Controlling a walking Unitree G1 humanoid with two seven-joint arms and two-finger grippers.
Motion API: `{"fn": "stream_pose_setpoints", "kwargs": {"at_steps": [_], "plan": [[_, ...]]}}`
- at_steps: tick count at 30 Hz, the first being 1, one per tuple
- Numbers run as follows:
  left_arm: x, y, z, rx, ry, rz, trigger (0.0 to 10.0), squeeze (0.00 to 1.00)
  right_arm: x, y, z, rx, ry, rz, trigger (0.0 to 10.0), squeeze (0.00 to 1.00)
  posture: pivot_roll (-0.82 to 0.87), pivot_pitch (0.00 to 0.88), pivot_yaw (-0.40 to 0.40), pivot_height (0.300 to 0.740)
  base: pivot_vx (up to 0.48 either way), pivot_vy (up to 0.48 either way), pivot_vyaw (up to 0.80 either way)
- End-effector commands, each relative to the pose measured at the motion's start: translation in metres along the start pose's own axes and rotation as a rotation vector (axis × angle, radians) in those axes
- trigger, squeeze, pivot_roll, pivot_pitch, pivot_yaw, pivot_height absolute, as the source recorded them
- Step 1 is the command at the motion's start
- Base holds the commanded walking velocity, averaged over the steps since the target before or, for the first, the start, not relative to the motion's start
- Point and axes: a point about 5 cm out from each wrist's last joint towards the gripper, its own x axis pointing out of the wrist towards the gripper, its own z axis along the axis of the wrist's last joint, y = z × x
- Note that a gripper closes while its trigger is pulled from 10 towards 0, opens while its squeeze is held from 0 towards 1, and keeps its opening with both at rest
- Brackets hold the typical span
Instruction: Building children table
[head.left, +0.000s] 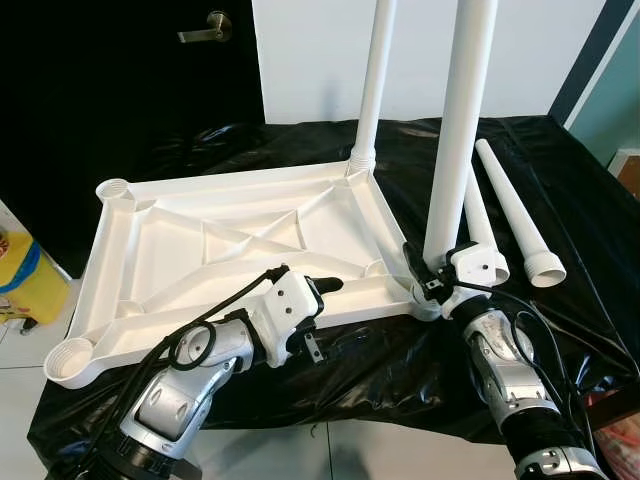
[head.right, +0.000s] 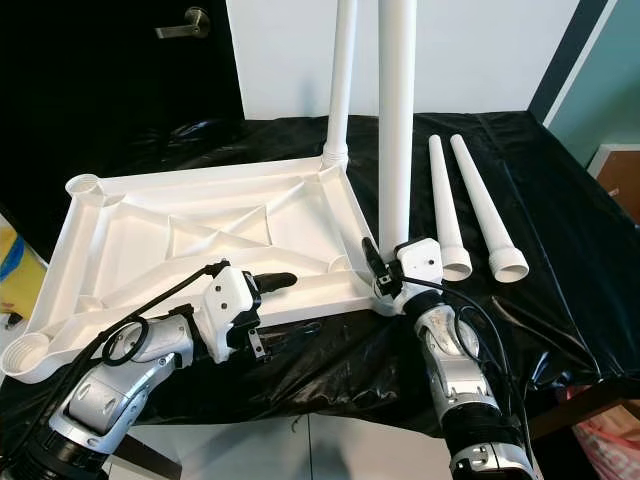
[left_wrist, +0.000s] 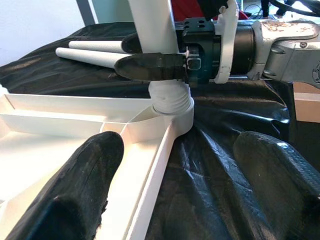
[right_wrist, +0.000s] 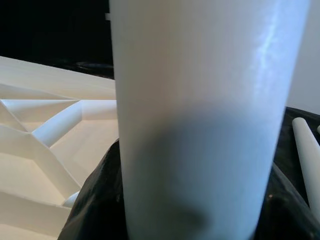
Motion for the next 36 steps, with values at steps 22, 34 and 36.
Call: {"fn": "stream_pose_setpoints", "kwargs": {"at_steps": [22,34,36], "plan": [[0.002,0.006,0.006,-0.010,-0.015,0.011,10.0,0.00,-0.025,0.013,-0.014,0.180,0.060,-0.010,10.0,0.00,-0.03,0.038,-0.010,0.740,0.000,0.000,0.00],[0.034,0.028,0.043,-0.018,-0.192,-0.010,10.0,0.00,-0.002,0.008,0.023,0.122,-0.010,0.192,10.0,0.00,-0.04,0.032,-0.023,0.740,0.000,0.000,0.00],[0.034,0.028,0.043,-0.018,-0.192,-0.010,10.0,0.00,-0.002,0.008,0.023,0.122,-0.010,0.192,10.0,0.00,-0.04,0.032,-0.023,0.740,0.000,0.000,0.00]]}}
